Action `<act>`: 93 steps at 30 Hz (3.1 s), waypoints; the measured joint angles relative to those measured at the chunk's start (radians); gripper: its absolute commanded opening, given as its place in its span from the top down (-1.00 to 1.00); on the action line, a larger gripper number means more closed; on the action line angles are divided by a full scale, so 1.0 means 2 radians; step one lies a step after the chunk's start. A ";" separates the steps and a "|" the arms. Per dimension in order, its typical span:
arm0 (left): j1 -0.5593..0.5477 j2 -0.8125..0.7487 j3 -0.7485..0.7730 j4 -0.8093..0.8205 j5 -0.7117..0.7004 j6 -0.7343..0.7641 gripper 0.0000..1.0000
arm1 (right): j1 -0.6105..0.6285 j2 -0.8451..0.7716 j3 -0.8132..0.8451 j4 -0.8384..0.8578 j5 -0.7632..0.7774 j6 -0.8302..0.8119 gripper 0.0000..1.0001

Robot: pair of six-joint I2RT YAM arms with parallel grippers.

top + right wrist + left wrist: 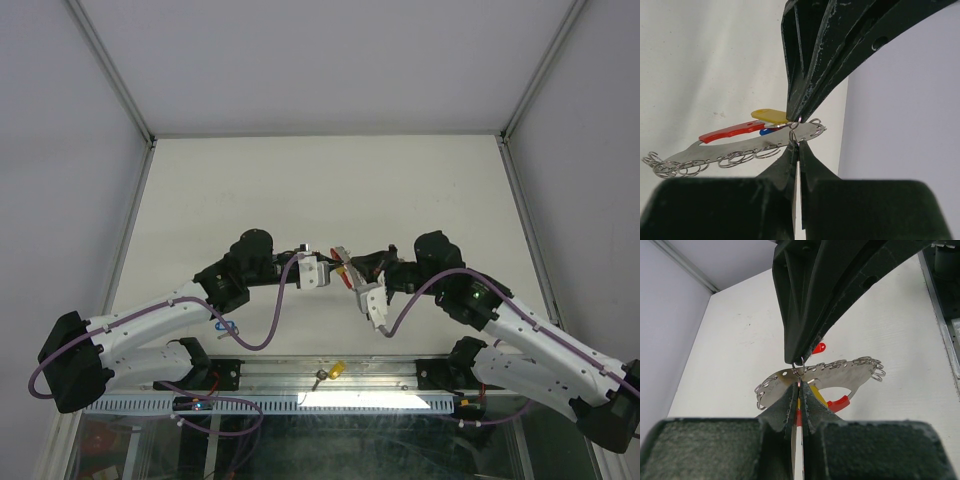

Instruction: Put the keys on the keyring

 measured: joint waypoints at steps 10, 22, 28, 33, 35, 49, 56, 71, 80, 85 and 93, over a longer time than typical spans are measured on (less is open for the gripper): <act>0.000 0.002 0.000 -0.007 0.000 0.001 1.00 | 0.004 0.008 0.000 0.007 0.000 0.009 1.00; 0.000 0.006 0.000 -0.013 -0.001 0.001 1.00 | 0.010 0.017 0.000 0.018 0.000 0.024 1.00; 0.000 0.006 0.000 -0.013 -0.005 0.001 1.00 | 0.013 0.015 0.000 0.017 0.006 0.026 1.00; 0.000 0.006 0.000 -0.003 -0.014 -0.006 1.00 | 0.015 0.003 0.000 0.012 0.018 0.036 1.00; 0.000 0.003 0.000 0.005 -0.024 -0.022 1.00 | 0.016 -0.004 0.000 0.011 0.024 0.051 1.00; 0.002 -0.048 -0.064 0.057 -0.089 -0.225 1.00 | 0.016 -0.059 0.000 -0.002 0.071 0.308 1.00; 0.002 -0.090 -0.101 0.082 -0.083 -0.296 1.00 | 0.016 -0.060 0.008 -0.061 0.067 0.418 1.00; 0.002 -0.076 -0.129 0.248 -0.023 -0.406 1.00 | 0.016 -0.071 0.005 -0.034 0.025 0.610 1.00; 0.001 -0.064 -0.123 0.189 -0.045 -0.398 1.00 | 0.016 -0.073 0.005 -0.050 0.046 0.626 1.00; 0.002 -0.055 -0.062 0.007 -0.142 -0.365 1.00 | 0.016 -0.078 0.009 -0.092 0.096 0.622 1.00; 0.002 0.102 0.036 -0.171 -0.208 -0.352 1.00 | 0.016 -0.079 0.033 -0.133 0.155 0.616 1.00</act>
